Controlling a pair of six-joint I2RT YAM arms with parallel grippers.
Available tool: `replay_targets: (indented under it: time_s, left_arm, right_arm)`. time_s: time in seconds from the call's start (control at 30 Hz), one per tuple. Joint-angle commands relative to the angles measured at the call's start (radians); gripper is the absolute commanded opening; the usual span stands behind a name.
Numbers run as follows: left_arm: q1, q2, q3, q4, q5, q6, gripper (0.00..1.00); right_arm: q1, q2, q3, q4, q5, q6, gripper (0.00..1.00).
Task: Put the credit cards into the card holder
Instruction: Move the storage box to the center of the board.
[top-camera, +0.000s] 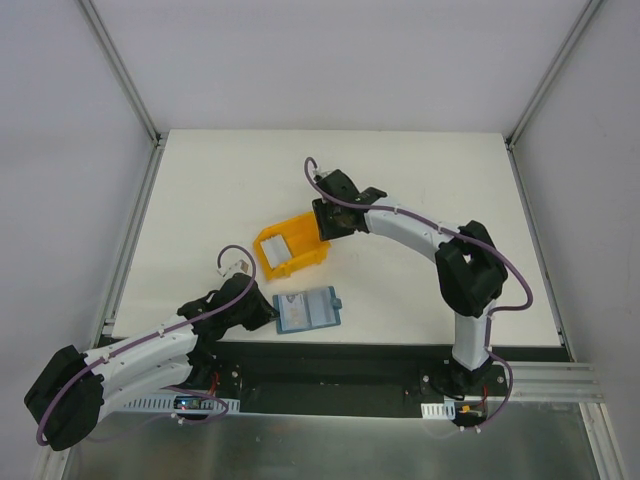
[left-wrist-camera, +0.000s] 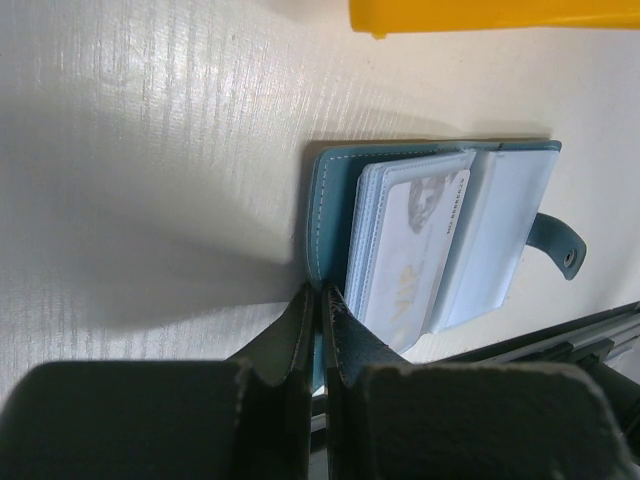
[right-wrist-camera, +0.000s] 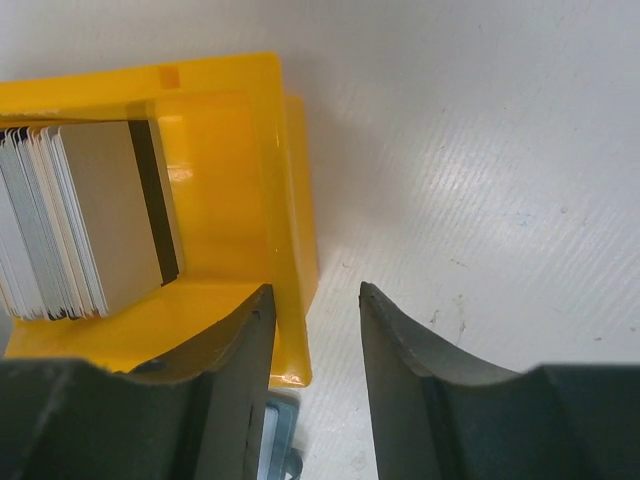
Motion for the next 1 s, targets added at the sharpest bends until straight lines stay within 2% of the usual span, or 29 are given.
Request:
replay_targets:
  time_s: [0.0, 0.27, 0.6, 0.73, 0.97]
  left_arm:
    - [0.0, 0.011, 0.009, -0.064, -0.008, 0.021, 0.0]
    - [-0.001, 0.024, 0.015, -0.064, -0.006, 0.026, 0.0]
    - [-0.001, 0.032, 0.018, -0.063, -0.006, 0.027, 0.0]
    - [0.0, 0.037, 0.024, -0.063, -0.005, 0.032, 0.0]
    - [-0.001, 0.035, 0.027, -0.064, -0.002, 0.042, 0.0]
  right_arm:
    - [-0.021, -0.024, 0.0, -0.015, 0.043, -0.03, 0.38]
    - [-0.056, -0.062, -0.066, -0.015, 0.064, -0.035, 0.26]
    - [-0.095, -0.151, -0.181, 0.001, 0.095, -0.069, 0.26]
    - [-0.11, -0.171, -0.177, 0.005, 0.043, -0.125, 0.33]
    - [-0.118, -0.217, -0.051, -0.07, 0.003, -0.164, 0.49]
